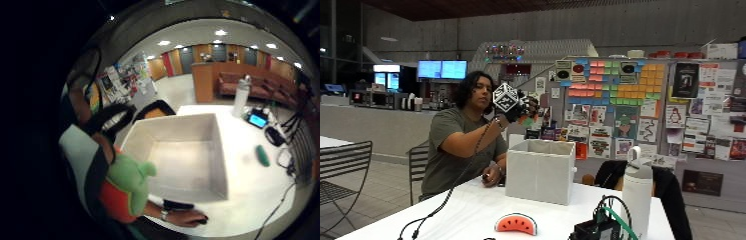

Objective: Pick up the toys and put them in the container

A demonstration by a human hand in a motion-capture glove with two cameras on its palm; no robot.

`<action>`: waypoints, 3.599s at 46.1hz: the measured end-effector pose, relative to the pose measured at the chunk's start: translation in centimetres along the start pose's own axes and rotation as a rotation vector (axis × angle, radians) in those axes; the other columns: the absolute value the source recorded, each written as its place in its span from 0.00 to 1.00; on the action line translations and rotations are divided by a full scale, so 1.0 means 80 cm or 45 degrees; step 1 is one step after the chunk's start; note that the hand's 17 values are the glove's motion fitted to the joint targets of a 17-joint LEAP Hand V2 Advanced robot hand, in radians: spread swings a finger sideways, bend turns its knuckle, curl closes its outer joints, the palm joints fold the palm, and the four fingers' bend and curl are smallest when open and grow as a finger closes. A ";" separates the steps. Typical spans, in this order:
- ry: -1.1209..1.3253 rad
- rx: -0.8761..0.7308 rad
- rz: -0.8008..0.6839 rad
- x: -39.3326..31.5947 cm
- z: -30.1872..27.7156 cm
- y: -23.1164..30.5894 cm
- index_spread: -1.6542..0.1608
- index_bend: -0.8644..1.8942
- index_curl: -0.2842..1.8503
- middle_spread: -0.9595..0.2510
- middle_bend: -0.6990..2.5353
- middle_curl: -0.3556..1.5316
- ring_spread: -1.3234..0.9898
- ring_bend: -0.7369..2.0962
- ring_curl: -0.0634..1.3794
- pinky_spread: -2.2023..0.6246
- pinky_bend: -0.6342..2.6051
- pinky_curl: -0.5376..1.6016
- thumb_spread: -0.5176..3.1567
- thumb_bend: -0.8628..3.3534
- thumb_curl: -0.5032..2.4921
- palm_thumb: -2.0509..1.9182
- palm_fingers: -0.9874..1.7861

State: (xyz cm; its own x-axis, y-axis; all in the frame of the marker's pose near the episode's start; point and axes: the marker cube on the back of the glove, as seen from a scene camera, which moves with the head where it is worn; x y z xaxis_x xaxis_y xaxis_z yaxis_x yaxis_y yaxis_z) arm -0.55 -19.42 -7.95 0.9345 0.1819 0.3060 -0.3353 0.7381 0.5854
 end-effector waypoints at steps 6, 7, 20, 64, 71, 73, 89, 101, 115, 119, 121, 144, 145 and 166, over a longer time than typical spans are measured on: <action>0.065 -0.090 0.029 0.037 0.028 -0.006 0.69 0.44 0.41 0.49 0.43 0.54 0.42 0.69 0.42 0.66 0.54 0.50 0.40 0.20 0.40 0.61 0.54; 0.084 -0.108 0.038 0.040 0.032 -0.006 0.69 0.45 0.42 0.50 0.43 0.54 0.42 0.67 0.42 0.66 0.53 0.50 0.41 0.19 0.40 0.60 0.51; 0.192 -0.173 0.224 0.094 0.008 0.012 0.68 0.46 0.39 0.63 0.35 0.47 0.48 0.52 0.29 0.77 0.49 0.45 0.41 0.18 0.32 0.49 0.37; 1.321 -0.142 1.180 0.627 0.009 0.142 0.73 0.42 0.38 0.67 0.32 0.44 0.46 0.50 0.26 0.76 0.48 0.43 0.47 0.20 0.26 0.52 0.42; 1.355 0.067 0.796 0.585 -0.004 0.158 0.72 0.39 0.34 0.60 0.38 0.46 0.42 0.60 0.27 0.70 0.47 0.39 0.48 0.21 0.27 0.55 0.70; 1.255 0.156 0.739 0.566 -0.015 0.160 0.72 0.34 0.32 0.57 0.42 0.48 0.42 0.64 0.29 0.68 0.47 0.39 0.49 0.21 0.27 0.55 0.77; 0.695 0.274 0.417 0.298 -0.125 0.143 0.74 0.41 0.38 0.54 0.59 0.61 0.43 0.79 0.46 0.63 0.55 0.48 0.57 0.22 0.26 0.54 0.82; 0.412 0.186 -0.265 0.097 -0.121 0.075 0.74 0.45 0.42 0.55 0.62 0.64 0.44 0.82 0.48 0.62 0.57 0.51 0.58 0.23 0.27 0.54 0.79; 0.381 -0.251 -0.383 0.007 -0.014 -0.027 0.74 0.47 0.46 0.56 0.63 0.65 0.44 0.83 0.48 0.62 0.57 0.53 0.57 0.23 0.27 0.54 0.78; 0.502 -0.294 -0.445 0.012 0.020 -0.047 0.75 0.47 0.46 0.56 0.63 0.65 0.44 0.84 0.48 0.63 0.57 0.53 0.57 0.23 0.27 0.54 0.77; 0.452 -0.333 -0.448 0.010 0.034 -0.054 0.74 0.47 0.47 0.56 0.63 0.65 0.44 0.84 0.48 0.63 0.57 0.53 0.57 0.23 0.27 0.54 0.77; 0.777 -0.786 -0.123 0.099 0.140 -0.072 0.70 0.40 0.46 0.62 0.45 0.52 0.45 0.66 0.37 0.70 0.49 0.49 0.48 0.18 0.26 0.49 0.32; 0.777 -0.782 -0.118 0.100 0.137 -0.071 0.70 0.39 0.45 0.62 0.44 0.51 0.45 0.64 0.34 0.71 0.49 0.48 0.47 0.18 0.25 0.49 0.32; 0.700 -0.738 -0.146 0.100 -0.023 0.044 0.67 0.40 0.40 0.66 0.39 0.44 0.46 0.57 0.25 0.77 0.44 0.42 0.44 0.18 0.23 0.49 0.38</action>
State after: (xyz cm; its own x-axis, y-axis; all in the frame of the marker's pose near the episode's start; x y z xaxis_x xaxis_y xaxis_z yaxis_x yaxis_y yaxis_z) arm 5.97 -14.17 -4.87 0.9351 0.2667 -0.2336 -0.2594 0.9638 0.0622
